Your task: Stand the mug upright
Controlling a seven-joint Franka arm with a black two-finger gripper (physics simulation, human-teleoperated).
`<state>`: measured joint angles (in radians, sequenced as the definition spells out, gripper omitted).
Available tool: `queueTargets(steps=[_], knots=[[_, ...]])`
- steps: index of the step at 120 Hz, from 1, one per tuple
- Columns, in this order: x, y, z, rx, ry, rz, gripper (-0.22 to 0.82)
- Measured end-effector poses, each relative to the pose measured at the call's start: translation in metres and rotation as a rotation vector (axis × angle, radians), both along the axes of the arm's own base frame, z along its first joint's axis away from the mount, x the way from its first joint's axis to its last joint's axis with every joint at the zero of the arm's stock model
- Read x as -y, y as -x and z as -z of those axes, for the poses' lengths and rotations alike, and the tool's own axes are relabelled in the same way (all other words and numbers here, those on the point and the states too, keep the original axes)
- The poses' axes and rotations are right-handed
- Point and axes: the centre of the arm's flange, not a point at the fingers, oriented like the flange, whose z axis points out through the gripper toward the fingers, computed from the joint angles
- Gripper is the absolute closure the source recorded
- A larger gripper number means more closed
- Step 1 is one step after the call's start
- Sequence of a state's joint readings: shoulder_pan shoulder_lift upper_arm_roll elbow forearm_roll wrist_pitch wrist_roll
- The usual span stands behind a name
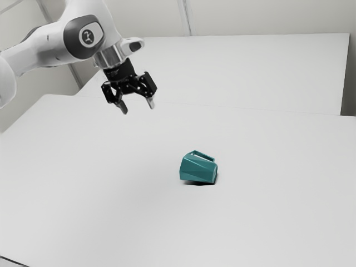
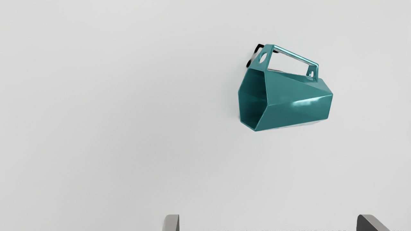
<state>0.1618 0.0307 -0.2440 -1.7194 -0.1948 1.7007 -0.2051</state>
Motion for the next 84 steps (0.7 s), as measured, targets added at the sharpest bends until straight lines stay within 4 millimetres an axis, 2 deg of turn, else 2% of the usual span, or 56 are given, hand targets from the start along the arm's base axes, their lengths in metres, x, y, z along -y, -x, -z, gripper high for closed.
queueTargets(steps=[18, 33, 51, 70, 84], knots=[[-0.008, -0.012, 0.060, -0.035, 0.139, -0.072, 0.00], [-0.011, -0.021, 0.100, -0.010, 0.244, -0.094, 0.00], [-0.011, -0.021, 0.146, 0.016, 0.349, -0.104, 0.00], [-0.015, -0.030, 0.193, 0.019, 0.437, -0.109, 0.00], [-0.015, -0.035, 0.215, 0.037, 0.487, -0.110, 0.00]])
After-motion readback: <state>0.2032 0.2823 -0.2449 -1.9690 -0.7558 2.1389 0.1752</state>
